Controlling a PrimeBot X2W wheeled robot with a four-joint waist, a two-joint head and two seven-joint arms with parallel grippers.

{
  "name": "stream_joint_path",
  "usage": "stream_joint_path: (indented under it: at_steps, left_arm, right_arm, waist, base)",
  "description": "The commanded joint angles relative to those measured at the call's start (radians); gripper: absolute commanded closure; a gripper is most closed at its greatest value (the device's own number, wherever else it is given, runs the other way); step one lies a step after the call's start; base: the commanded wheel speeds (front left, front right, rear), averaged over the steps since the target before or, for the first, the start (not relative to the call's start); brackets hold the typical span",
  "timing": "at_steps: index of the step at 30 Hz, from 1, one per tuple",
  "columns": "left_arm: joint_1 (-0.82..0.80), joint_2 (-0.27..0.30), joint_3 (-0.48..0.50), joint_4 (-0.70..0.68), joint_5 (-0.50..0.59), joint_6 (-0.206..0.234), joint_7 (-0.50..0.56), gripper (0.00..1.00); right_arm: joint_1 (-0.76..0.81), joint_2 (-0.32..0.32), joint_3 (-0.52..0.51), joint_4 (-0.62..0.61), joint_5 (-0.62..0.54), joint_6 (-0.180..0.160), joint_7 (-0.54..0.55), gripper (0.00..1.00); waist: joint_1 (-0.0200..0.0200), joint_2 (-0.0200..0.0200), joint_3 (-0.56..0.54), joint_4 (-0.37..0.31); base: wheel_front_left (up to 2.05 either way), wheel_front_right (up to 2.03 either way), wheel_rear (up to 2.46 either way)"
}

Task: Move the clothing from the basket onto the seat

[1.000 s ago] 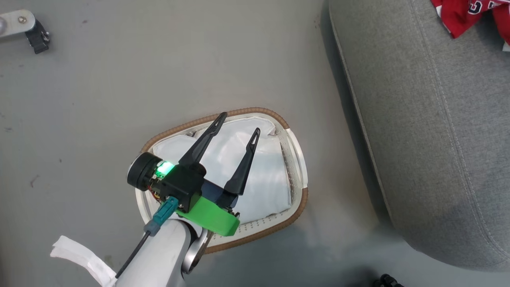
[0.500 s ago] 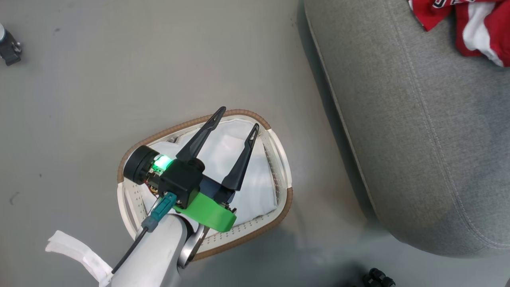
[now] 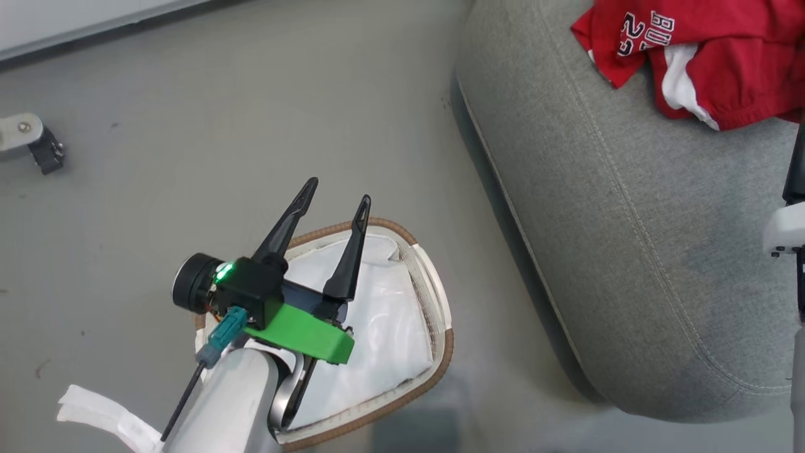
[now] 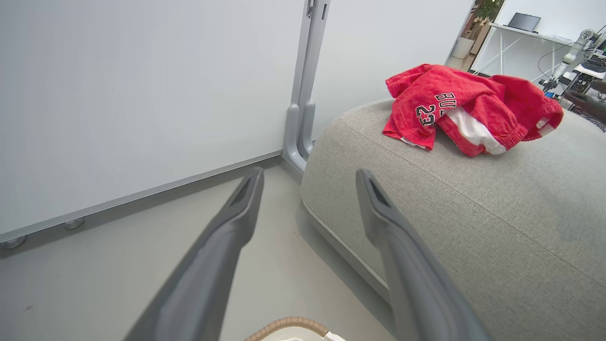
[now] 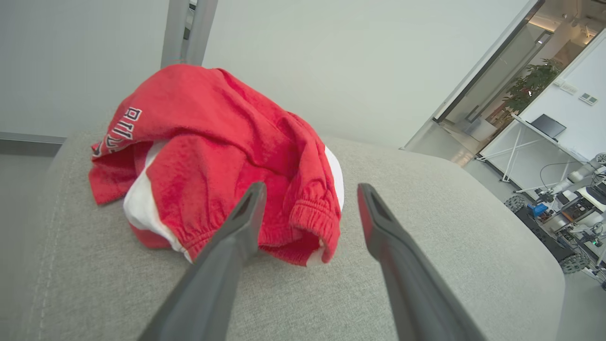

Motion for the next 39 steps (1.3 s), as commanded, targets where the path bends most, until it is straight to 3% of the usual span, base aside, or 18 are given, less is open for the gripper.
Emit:
stream_joint_path:
  at_steps: [1,8,17,25,32,39]
  left_arm:
    - [0.024,-0.009,0.021,0.005,-0.008,0.000,0.000,0.00]
    - [0.077,-0.043,0.111,0.020,-0.032,0.008,0.000,0.00]
    - [0.155,-0.053,0.234,0.008,-0.047,0.028,0.000,0.00]
    - [0.247,-0.055,0.327,-0.009,-0.078,0.065,0.000,0.00]
    - [0.343,-0.054,0.367,-0.015,-0.111,0.074,0.000,0.00]
    - [0.423,-0.054,0.387,-0.025,-0.135,0.076,0.000,0.00]
  right_arm:
    - [0.008,-0.004,0.012,-0.013,0.001,-0.002,0.000,0.00]
    - [-0.035,-0.007,0.094,-0.026,0.028,-0.001,0.000,0.00]
    - [-0.063,0.065,0.262,0.000,0.087,-0.001,0.000,0.00]
    - [0.028,0.109,0.419,0.028,0.153,-0.001,0.000,0.00]
    - [0.157,0.114,0.509,-0.023,0.254,-0.001,0.000,0.00]
    - [0.292,0.114,0.537,-0.082,0.326,-0.001,0.000,0.00]
  waist:
    - [0.0000,-0.0001,-0.081,0.002]
    - [0.0000,-0.0001,-0.178,0.055]
    - [0.0000,-0.0001,-0.264,0.154]
    - [0.0000,-0.0001,-0.308,0.213]
    - [0.0000,-0.0001,-0.356,0.227]
    - [0.0000,-0.0001,-0.402,0.220]
  base:
    - [0.00,0.00,0.00]
    - [0.00,0.00,0.00]
    - [0.00,0.00,0.00]
    - [0.00,0.00,0.00]
    - [0.00,0.00,0.00]
    - [0.00,0.00,0.00]
